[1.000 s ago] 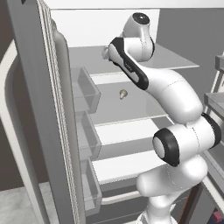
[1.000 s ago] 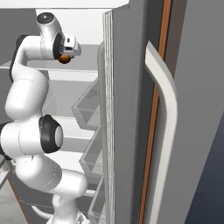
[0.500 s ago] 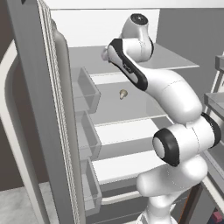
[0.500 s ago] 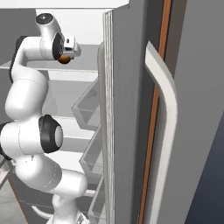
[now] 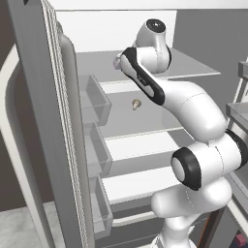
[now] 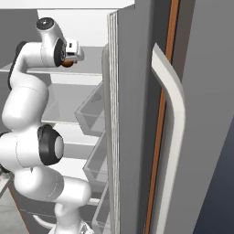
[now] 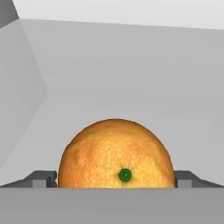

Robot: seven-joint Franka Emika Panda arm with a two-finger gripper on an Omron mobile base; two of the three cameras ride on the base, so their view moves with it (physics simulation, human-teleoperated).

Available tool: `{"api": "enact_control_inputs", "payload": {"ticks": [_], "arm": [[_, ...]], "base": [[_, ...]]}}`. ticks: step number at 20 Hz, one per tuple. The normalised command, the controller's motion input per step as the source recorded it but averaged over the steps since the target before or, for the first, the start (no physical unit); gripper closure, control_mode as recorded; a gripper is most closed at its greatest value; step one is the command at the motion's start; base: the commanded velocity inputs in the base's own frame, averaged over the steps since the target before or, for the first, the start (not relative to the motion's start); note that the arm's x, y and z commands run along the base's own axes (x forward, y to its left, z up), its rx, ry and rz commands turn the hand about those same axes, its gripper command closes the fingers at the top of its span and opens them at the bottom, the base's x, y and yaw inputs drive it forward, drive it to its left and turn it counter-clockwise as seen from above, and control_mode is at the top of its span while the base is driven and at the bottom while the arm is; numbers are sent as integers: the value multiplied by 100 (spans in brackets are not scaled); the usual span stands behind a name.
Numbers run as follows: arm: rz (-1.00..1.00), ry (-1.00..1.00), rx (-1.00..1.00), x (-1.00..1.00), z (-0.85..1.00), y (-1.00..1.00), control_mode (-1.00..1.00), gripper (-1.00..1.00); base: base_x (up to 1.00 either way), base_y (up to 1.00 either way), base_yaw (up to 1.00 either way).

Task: Pick up each orange from the fridge and place one orange on each plate on the dining counter.

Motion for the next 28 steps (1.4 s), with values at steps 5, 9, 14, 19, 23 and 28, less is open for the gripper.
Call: {"api": "enact_control_inputs", "payload": {"ticks": [5,9,14,19,23,28], "arm": [[0,0,0,30,0,0,-100,-100],[0,0,0,22,0,0,-100,-100],[0,0,0,0,-4,0,-100,-100],[0,0,0,0,-19,0,-100,-100],[0,1,3,0,-35,0,-100,-100],[0,1,3,0,-37,1,-100,100]], "base": [[0,0,0],[0,0,0],[0,0,0],[0,0,0],[0,0,0],[0,0,0]]}}
